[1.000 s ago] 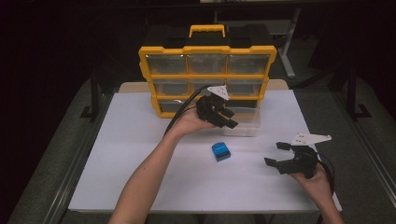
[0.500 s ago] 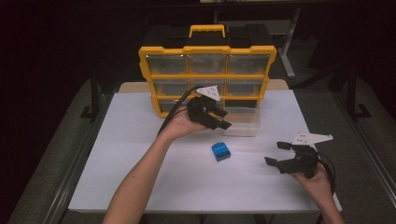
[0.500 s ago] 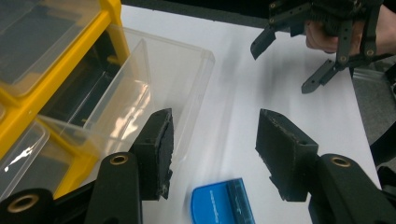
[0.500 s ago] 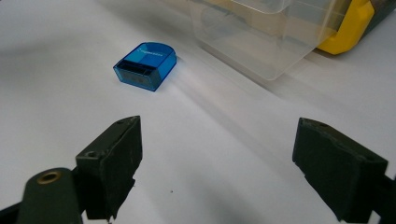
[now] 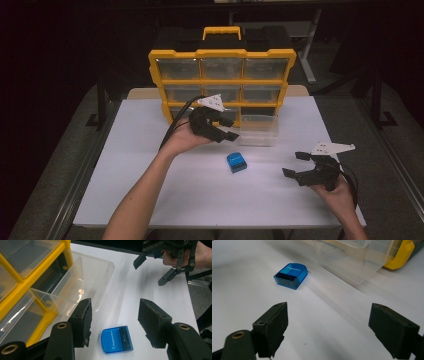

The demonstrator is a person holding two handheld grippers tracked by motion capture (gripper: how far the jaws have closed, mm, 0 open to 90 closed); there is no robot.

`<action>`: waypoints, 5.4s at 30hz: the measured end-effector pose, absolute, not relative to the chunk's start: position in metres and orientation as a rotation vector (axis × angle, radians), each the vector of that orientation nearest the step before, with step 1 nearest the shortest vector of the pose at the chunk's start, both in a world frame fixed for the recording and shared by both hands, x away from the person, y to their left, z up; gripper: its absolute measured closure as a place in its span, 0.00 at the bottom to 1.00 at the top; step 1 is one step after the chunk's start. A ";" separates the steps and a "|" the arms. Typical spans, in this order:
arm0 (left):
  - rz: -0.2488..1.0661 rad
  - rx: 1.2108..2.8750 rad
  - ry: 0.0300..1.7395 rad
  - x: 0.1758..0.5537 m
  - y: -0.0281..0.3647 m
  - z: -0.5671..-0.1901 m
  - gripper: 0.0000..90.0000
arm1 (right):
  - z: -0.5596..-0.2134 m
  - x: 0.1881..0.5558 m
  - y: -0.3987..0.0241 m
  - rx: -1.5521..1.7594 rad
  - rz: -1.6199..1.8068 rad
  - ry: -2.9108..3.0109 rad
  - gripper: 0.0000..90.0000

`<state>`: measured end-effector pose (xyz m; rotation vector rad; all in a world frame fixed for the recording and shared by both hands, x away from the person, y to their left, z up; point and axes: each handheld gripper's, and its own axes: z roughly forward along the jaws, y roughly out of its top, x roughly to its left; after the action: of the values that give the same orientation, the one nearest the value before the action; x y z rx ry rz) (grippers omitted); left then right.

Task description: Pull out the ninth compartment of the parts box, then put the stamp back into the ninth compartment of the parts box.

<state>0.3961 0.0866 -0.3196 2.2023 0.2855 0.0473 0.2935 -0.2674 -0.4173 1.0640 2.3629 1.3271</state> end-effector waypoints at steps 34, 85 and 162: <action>0.104 2.183 0.357 0.360 0.147 -0.337 0.44 | -0.419 0.291 -0.253 1.050 1.304 2.407 0.17; 0.240 2.146 0.551 0.305 0.222 -0.371 0.34 | -0.426 0.289 -0.249 1.074 1.286 2.440 0.17; 0.325 2.088 0.642 0.277 0.259 -0.399 0.24 | -0.402 0.309 -0.190 1.036 1.223 2.585 0.17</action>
<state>0.2766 0.2585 -0.3990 2.0878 0.6419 0.3252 0.3089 -0.1905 -0.4020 1.0360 2.5852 1.2232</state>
